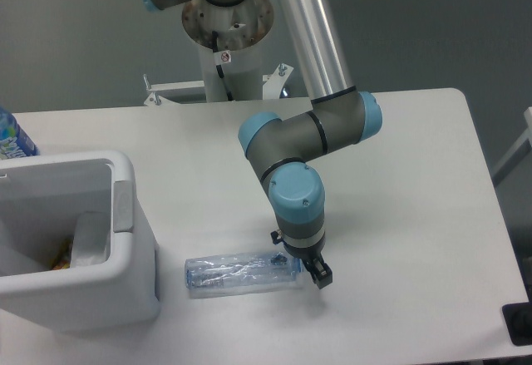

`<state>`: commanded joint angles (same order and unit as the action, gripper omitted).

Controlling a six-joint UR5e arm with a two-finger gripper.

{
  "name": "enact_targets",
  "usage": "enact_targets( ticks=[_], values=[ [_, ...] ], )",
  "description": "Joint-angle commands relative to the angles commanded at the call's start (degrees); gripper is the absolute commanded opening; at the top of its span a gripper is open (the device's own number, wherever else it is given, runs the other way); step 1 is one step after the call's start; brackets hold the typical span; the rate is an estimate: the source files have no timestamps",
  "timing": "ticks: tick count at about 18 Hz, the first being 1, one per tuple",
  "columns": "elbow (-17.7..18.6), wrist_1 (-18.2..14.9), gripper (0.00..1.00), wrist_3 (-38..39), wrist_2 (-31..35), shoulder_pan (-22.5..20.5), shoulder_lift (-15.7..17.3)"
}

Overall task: Place the trash in the trash can
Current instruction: 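Lower the gripper around the bottle neck and close on it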

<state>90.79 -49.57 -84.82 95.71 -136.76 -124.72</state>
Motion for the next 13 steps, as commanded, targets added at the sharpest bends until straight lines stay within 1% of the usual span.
enact_targets(
  ticks=[4, 13],
  values=[
    [-0.1, 0.0, 0.78, 1.5, 0.0, 0.0, 0.0],
    [0.0, 0.0, 0.78, 1.5, 0.1, 0.0, -0.7]
  ],
)
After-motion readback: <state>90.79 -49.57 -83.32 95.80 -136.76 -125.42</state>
